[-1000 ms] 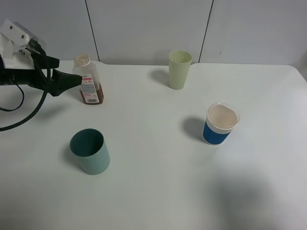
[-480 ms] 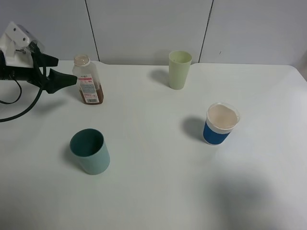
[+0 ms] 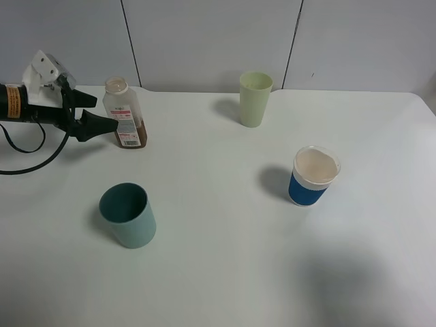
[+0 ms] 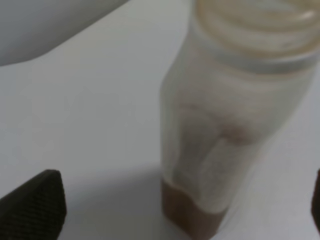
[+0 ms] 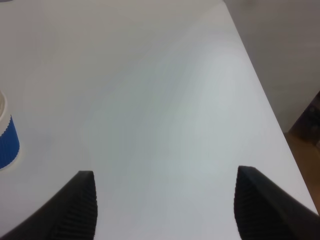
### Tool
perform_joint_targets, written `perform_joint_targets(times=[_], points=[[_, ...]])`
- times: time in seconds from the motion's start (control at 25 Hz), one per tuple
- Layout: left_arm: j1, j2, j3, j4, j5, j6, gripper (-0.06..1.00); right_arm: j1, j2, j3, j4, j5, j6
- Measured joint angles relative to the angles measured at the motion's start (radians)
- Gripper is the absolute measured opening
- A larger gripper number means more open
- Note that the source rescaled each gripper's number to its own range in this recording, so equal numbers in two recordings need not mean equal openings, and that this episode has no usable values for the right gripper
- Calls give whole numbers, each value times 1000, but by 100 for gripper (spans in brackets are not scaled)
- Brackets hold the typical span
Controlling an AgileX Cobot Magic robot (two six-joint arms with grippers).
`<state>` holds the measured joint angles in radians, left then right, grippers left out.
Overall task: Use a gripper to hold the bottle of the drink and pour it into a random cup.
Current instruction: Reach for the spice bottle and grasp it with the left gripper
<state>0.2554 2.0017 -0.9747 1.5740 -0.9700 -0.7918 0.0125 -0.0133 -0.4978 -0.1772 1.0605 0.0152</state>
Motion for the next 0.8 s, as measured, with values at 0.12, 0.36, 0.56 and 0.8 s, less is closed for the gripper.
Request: perform_joint_targets(times=[0.12,0.36,0.56,0.8], points=[[0,36,-19,-1,0,0,100,0,0,0,0,0,0],[-4,88,-24,-12,-1,23,100,0,0,0,0,0,0],[-36,98,-25,-31,-28,98,100,0,0,0,0,0,0],[-62,98,-25,-32,-48,158,100,0,0,0,0,0,0]])
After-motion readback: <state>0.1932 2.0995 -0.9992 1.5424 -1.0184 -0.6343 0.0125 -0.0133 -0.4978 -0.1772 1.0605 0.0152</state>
